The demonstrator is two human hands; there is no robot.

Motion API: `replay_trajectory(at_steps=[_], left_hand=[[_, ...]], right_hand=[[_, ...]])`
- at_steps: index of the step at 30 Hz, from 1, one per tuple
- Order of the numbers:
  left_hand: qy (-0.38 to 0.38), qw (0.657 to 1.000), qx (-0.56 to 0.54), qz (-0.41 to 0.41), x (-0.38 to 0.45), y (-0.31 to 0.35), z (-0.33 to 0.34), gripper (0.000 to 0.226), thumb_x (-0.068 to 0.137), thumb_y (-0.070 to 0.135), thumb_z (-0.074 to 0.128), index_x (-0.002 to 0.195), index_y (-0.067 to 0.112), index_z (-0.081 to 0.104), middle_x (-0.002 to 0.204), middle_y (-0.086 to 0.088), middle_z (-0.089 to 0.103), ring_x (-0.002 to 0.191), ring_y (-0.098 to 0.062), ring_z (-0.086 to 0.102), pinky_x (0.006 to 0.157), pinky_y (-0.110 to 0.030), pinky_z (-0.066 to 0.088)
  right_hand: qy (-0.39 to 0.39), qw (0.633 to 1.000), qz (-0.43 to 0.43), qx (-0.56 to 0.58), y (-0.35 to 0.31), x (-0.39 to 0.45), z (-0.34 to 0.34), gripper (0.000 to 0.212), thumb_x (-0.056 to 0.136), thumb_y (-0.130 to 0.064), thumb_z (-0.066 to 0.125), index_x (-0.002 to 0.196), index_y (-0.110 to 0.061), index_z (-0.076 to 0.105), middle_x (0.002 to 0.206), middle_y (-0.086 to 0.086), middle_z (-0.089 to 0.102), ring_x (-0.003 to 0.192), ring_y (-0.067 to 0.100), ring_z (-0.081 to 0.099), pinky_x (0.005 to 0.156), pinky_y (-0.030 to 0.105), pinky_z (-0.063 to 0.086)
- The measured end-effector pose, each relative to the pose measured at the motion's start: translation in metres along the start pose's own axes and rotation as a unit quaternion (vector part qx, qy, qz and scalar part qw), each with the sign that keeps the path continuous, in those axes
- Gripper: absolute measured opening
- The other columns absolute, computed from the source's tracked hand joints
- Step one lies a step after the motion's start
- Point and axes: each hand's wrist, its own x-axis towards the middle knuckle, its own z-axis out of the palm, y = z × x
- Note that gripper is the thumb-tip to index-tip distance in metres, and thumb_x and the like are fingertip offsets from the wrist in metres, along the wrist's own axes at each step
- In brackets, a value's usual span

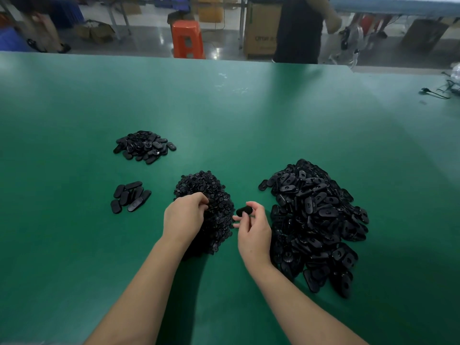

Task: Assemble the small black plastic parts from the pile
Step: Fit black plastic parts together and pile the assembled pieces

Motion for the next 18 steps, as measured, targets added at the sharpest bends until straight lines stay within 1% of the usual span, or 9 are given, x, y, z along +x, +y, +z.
replay_trajectory(at_steps=[4, 6, 9, 12, 14, 16, 17, 18], left_hand=[[0.003, 1.000, -0.003, 0.003, 0.0015, -0.0006, -0.0028, 0.011, 0.097, 0.025, 0.065, 0.103, 0.029, 0.073, 0.098, 0.012, 0.076, 0.092, -0.014, 0.068, 0.067, -0.028, 0.048], [0.003, 1.000, -0.002, 0.007, 0.0018, -0.0006, -0.0029, 0.012, 0.097, 0.025, 0.064, 0.103, 0.030, 0.073, 0.099, 0.012, 0.075, 0.093, -0.014, 0.067, 0.066, -0.027, 0.045], [-0.001, 1.000, 0.000, 0.017, 0.0021, -0.0016, -0.0014, 0.018, 0.100, 0.023, 0.058, 0.109, 0.029, 0.073, 0.105, 0.011, 0.071, 0.097, -0.016, 0.065, 0.068, -0.028, 0.044], [-0.022, 0.999, 0.008, 0.037, 0.0019, -0.0004, 0.0005, 0.025, 0.104, 0.020, 0.050, 0.115, 0.027, 0.071, 0.112, 0.008, 0.063, 0.094, -0.017, 0.064, 0.067, -0.029, 0.044], [-0.025, 0.999, 0.010, 0.040, 0.0007, 0.0006, -0.0003, 0.026, 0.104, 0.020, 0.048, 0.115, 0.026, 0.070, 0.112, 0.007, 0.063, 0.093, -0.017, 0.064, 0.067, -0.030, 0.043], [-0.022, 0.999, -0.015, 0.038, -0.0003, 0.0027, -0.0013, 0.022, 0.102, 0.020, 0.051, 0.111, 0.026, 0.070, 0.107, 0.006, 0.065, 0.092, -0.017, 0.063, 0.070, -0.031, 0.047], [-0.024, 0.998, -0.049, 0.026, -0.0006, 0.0041, -0.0017, 0.019, 0.101, 0.019, 0.053, 0.107, 0.026, 0.070, 0.101, 0.006, 0.067, 0.085, -0.013, 0.063, 0.069, -0.031, 0.049], [-0.031, 0.995, -0.099, 0.006, -0.0002, 0.0063, -0.0018, 0.017, 0.099, 0.018, 0.055, 0.101, 0.026, 0.070, 0.091, 0.008, 0.068, 0.073, -0.005, 0.060, 0.064, -0.027, 0.048]], right_hand=[[0.001, 1.000, -0.001, 0.002, -0.0012, 0.0000, -0.0003, 0.021, 0.104, -0.009, 0.046, 0.115, -0.026, 0.051, 0.106, 0.004, 0.066, 0.084, 0.000, 0.071, 0.072, 0.015, 0.055], [0.002, 1.000, -0.001, -0.001, -0.0014, -0.0001, -0.0007, 0.021, 0.104, -0.009, 0.047, 0.115, -0.025, 0.051, 0.106, 0.005, 0.067, 0.084, 0.000, 0.071, 0.071, 0.013, 0.054], [0.005, 1.000, 0.000, 0.001, -0.0021, -0.0003, -0.0004, 0.021, 0.104, -0.008, 0.047, 0.115, -0.025, 0.052, 0.106, 0.004, 0.066, 0.084, 0.000, 0.071, 0.071, 0.013, 0.054], [0.009, 1.000, -0.001, 0.006, -0.0022, 0.0001, 0.0001, 0.021, 0.104, -0.008, 0.047, 0.115, -0.024, 0.052, 0.106, 0.001, 0.065, 0.084, 0.001, 0.071, 0.070, 0.014, 0.055], [0.011, 1.000, 0.000, 0.009, -0.0018, -0.0001, 0.0004, 0.020, 0.103, -0.007, 0.047, 0.114, -0.024, 0.053, 0.102, -0.001, 0.067, 0.082, 0.001, 0.071, 0.070, 0.015, 0.055], [0.010, 1.000, 0.001, 0.010, -0.0012, -0.0006, 0.0007, 0.018, 0.104, -0.008, 0.048, 0.112, -0.023, 0.053, 0.095, -0.007, 0.069, 0.080, 0.001, 0.071, 0.070, 0.017, 0.055], [0.008, 1.000, 0.002, 0.010, -0.0008, -0.0009, 0.0007, 0.017, 0.104, -0.009, 0.048, 0.111, -0.023, 0.053, 0.092, -0.009, 0.069, 0.079, 0.001, 0.071, 0.070, 0.017, 0.055], [0.007, 1.000, 0.002, 0.011, -0.0006, -0.0011, 0.0006, 0.016, 0.104, -0.009, 0.048, 0.110, -0.024, 0.053, 0.090, -0.010, 0.070, 0.078, 0.001, 0.071, 0.070, 0.016, 0.054]])
